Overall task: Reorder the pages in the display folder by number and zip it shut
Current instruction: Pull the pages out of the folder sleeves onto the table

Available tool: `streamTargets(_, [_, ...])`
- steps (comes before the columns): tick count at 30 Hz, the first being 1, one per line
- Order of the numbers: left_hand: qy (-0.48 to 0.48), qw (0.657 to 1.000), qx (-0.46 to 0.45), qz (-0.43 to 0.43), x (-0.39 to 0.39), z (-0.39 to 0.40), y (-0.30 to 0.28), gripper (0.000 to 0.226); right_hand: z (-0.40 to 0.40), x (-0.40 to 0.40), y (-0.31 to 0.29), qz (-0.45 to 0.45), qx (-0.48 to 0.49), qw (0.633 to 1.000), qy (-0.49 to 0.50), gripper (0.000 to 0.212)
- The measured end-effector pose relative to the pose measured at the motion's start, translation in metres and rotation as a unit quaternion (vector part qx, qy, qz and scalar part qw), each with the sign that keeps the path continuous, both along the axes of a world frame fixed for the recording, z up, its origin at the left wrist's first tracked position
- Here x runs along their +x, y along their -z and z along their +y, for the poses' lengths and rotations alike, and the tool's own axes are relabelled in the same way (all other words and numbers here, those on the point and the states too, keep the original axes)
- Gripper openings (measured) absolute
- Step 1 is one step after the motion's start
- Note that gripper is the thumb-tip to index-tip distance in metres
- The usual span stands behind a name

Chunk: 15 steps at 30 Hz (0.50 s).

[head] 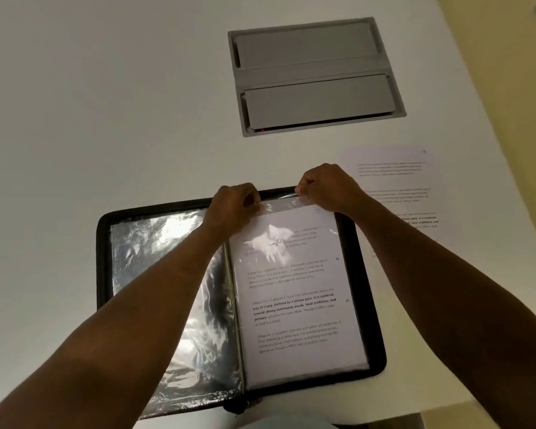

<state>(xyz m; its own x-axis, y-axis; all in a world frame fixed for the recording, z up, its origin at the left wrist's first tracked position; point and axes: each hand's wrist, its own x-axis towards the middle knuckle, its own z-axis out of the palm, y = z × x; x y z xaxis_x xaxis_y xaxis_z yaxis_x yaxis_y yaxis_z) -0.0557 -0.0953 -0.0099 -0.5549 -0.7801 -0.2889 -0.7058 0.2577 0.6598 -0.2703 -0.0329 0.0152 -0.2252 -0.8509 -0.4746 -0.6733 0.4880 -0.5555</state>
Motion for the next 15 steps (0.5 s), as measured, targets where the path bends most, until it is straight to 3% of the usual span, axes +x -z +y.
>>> streamTargets(3, [0.027, 1.0, -0.007, -0.013, 0.003, -0.002, 0.0, 0.004, -0.005, 0.009, -0.007, 0.099, 0.003, 0.991, -0.088, 0.019])
streamTargets(7, [0.064, 0.997, -0.011, -0.032, 0.005, -0.002, 0.001, 0.013, -0.015, 0.024, -0.015, 0.111, -0.027, 0.987, -0.11, 0.025])
streamTargets(11, [0.111, 0.99, -0.071, -0.053, 0.003, -0.001, 0.002, 0.016, -0.029, 0.035, -0.013, 0.059, -0.037, 0.987, -0.144, 0.021])
streamTargets(15, [0.124, 0.988, -0.095, -0.011, 0.005, 0.001, 0.008, 0.017, -0.043, 0.043, -0.011, -0.002, 0.034, 0.979, -0.203, 0.022])
